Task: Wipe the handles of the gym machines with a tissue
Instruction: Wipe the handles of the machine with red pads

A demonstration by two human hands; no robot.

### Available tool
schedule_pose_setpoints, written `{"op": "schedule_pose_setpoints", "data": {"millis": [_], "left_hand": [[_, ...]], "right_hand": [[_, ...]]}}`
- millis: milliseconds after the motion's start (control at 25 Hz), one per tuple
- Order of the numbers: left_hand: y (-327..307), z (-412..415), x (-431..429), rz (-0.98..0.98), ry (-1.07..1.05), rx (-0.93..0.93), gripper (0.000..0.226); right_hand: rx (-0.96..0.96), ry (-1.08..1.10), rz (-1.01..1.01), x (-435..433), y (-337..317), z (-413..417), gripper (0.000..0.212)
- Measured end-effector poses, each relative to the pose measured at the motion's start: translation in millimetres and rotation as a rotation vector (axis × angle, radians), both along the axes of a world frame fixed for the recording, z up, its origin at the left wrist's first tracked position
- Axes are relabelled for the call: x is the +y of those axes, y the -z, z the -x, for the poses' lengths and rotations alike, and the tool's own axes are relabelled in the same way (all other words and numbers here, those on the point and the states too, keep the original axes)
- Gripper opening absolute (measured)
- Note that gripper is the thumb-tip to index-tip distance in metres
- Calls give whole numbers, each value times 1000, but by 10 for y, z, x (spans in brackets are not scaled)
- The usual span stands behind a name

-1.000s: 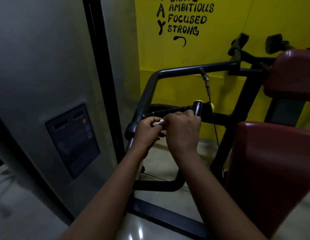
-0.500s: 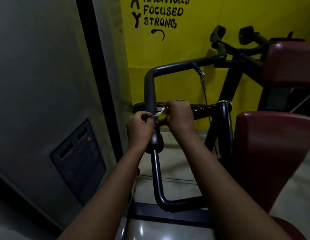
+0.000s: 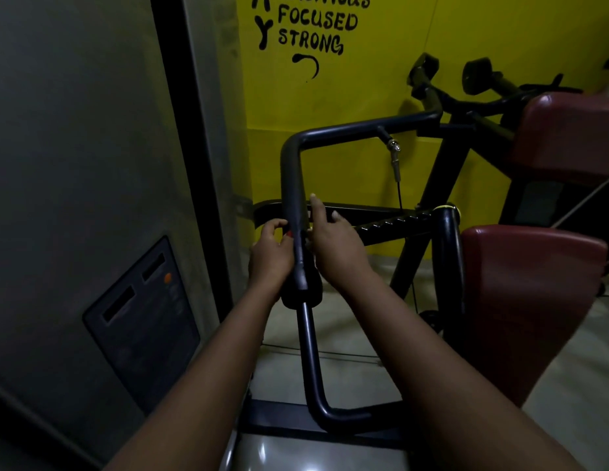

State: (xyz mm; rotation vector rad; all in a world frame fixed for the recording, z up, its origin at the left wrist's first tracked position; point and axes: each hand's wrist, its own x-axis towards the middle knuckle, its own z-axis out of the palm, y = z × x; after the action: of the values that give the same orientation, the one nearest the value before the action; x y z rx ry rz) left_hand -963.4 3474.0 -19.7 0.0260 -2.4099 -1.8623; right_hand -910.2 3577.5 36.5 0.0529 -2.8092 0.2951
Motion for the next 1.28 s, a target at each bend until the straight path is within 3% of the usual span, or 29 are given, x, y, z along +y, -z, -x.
{"op": "schedule_pose_setpoints", "data": {"millis": [80, 200, 400, 520, 800, 960, 1080, 1200, 1280], "left_hand": [[15, -7, 31, 29, -11, 24, 18], [49, -11, 28, 88, -32, 59, 24], [144, -6, -3, 56, 5, 92, 23], [154, -28, 7, 2, -3, 56, 18], [200, 9, 23, -88, -14, 57, 33], [177, 9, 12, -35, -27, 62, 29], [85, -37, -5, 71, -34, 129, 25], [18, -63, -1, 177, -44, 157, 30], [3, -68, -18, 173, -32, 145, 30]], "right_hand": [[-20, 33, 22, 24, -66, 188, 72], [-71, 33, 95, -1, -71, 313, 56], [175, 74, 423, -217, 138, -112, 36], [233, 53, 475, -285, 296, -215, 13], [166, 48, 416, -210, 321, -327, 25], [100, 237, 600, -95, 329, -153, 19], [53, 232, 677, 22, 337, -171, 20], [362, 169, 542, 0, 201, -68, 16], [336, 120, 208, -65, 128, 83, 16]]}}
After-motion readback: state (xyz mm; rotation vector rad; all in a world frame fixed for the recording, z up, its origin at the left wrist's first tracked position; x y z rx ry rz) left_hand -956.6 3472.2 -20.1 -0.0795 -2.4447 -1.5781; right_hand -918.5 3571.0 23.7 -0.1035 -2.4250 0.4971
